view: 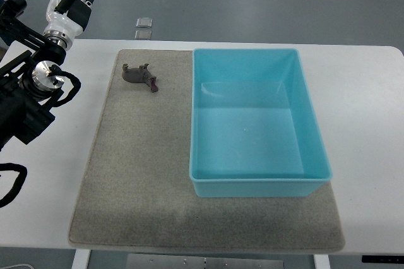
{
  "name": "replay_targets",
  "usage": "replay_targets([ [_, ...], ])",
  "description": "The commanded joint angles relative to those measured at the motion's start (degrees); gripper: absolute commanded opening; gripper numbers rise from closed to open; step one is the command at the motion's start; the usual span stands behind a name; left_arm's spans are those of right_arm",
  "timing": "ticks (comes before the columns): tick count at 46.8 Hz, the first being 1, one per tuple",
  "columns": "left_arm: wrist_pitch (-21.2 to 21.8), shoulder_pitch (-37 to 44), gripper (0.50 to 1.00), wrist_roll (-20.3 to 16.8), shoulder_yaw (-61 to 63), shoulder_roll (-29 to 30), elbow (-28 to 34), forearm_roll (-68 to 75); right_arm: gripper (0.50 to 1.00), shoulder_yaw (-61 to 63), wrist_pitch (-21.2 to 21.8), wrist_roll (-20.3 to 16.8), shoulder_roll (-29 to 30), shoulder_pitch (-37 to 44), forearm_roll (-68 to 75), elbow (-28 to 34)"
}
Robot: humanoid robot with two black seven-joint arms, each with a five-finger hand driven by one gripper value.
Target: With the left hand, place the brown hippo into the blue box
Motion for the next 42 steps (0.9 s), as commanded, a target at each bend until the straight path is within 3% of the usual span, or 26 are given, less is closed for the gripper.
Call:
replay_targets([
  [1,-0.08,0.09,1.000,0.01,0.00,0.00,0.01,0.00,0.936,0.00,0.00,0.00,0.00,0.00,0.00,-0.01],
  [42,-0.52,0.88,1.000,0.27,0.70,-0.96,-1.13,0.79,0.936,0.00,0.00,0.00,0.00,0.00,0.00,-0.01],
])
